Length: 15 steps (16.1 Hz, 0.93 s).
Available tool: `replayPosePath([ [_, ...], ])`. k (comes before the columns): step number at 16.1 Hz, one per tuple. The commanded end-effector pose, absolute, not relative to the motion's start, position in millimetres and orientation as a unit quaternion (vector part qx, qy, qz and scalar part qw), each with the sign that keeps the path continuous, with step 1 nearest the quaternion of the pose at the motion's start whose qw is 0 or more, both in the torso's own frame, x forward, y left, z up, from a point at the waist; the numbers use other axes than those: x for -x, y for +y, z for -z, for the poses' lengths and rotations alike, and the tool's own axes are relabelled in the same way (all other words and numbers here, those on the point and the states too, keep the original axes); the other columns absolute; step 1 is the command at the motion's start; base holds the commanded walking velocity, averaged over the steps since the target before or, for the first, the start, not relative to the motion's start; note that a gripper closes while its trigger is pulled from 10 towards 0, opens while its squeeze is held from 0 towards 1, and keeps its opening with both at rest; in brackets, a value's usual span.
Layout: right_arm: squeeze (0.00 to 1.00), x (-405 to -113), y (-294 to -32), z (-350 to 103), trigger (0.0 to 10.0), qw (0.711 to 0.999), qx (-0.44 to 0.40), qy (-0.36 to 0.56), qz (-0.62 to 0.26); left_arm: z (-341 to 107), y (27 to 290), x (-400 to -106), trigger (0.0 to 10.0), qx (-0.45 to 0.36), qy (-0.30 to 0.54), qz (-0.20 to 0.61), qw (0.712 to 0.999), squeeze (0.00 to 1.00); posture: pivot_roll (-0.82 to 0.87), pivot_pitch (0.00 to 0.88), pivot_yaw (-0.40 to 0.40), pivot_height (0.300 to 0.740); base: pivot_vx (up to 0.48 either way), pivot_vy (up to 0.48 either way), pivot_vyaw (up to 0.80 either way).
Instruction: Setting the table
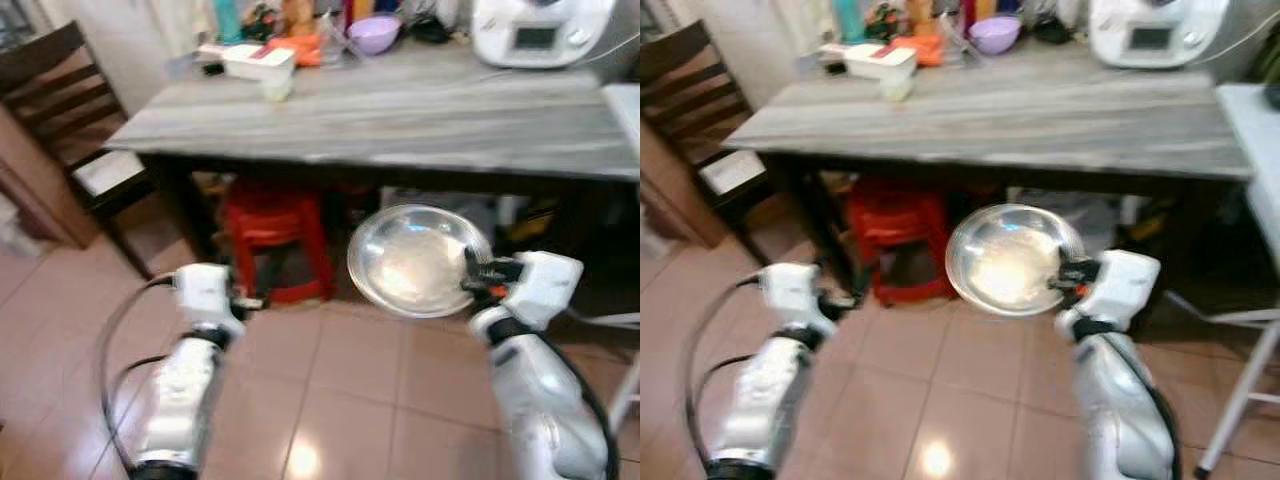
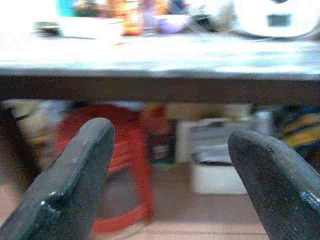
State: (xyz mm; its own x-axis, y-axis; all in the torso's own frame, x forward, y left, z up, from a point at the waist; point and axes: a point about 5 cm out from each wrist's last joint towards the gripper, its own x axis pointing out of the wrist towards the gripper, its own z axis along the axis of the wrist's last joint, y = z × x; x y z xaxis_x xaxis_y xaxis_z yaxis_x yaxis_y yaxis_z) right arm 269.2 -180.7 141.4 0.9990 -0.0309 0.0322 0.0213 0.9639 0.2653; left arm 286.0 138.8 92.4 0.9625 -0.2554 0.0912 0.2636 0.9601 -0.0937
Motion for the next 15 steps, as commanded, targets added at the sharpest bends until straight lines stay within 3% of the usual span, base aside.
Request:
replayPosePath([
  [1, 0.0, -270.3, -169.7, -144.6, 10.0, 0.989, -0.144, -0.023, -0.006, -92.7, 153.2, -285.7, 10.0, 0.038, -0.037, 0.113, 0.992, 0.0, -0.14, 0.087, 0.078, 0.74, 0.281, 0.0, -0.8],
  [7, 0.0, -271.4, -168.5, -146.7, 10.0, 0.99, -0.139, -0.028, -0.011, -94.2, 152.4, -287.6, 10.0, 0.039, -0.04, 0.112, 0.992, 0.0, -0.14, 0.086, 0.081, 0.74, 0.276, 0.0, -0.14],
  [11, 0.0, -271.1, -167.7, -146.4, 10.0, 0.989, -0.141, -0.03, -0.009, -94.4, 151.4, -288.5, 10.0, 0.039, -0.04, 0.115, 0.992, 0.0, -0.14, 0.085, 0.085, 0.74, 0.276, 0.0, 0.65],
  [15, 0.0, -271.7, -168.1, -145.9, 10.0, 0.989, -0.143, -0.03, -0.005, -94.5, 150.3, -288.7, 10.0, 0.039, -0.041, 0.118, 0.991, 0.0, -0.14, 0.085, 0.088, 0.74, 0.276, 0.0, 0.0],
])
